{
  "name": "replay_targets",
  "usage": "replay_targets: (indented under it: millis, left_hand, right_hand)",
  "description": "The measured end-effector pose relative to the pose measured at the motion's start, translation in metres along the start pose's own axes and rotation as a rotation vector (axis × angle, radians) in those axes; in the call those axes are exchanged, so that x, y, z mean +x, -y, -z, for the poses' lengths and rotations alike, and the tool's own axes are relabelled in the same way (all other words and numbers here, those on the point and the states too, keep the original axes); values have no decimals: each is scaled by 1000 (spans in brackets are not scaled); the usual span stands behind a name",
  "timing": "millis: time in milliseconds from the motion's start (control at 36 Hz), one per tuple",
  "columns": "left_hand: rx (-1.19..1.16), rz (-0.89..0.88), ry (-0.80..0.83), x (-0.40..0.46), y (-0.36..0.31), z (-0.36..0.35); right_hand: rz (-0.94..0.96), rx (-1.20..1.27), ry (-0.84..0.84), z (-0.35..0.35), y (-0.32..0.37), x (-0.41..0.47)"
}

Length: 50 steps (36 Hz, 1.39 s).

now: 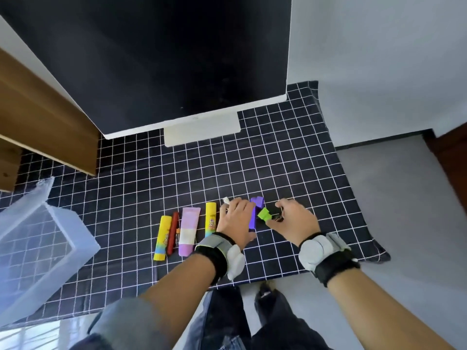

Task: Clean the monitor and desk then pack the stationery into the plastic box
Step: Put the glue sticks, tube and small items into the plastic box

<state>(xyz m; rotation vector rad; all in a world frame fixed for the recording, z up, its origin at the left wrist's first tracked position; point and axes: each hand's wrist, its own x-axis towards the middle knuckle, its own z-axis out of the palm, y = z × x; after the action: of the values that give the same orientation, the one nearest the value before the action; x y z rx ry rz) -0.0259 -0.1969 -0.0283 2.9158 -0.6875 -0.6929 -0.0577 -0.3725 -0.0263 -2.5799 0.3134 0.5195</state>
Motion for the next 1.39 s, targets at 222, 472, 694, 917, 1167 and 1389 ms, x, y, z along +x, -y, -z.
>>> replay_targets:
  millis: [222,472,694,917,1167,1389]
  left_hand:
    - [42,-29,-37,6,1,-8]
    - [6,-64,-83,3,6,-13]
    - [-5,-129,-82,1,8,-10]
    - [23,-169,63,7,5,4]
    - [88,-227,203,26,-5,12]
    - [91,-205,275,35,-13,17]
  right_hand:
    - [-12,-36,-5,-15,11,1]
    - [-21,-54,-24,-23,21,5]
    - [-46,20,-50,-20,21,5]
    - [-65,18,-118,-6,1,-5]
    - [-94,69,-138,1,-19,-17]
    - [-93,94,-143,8,-28,-23]
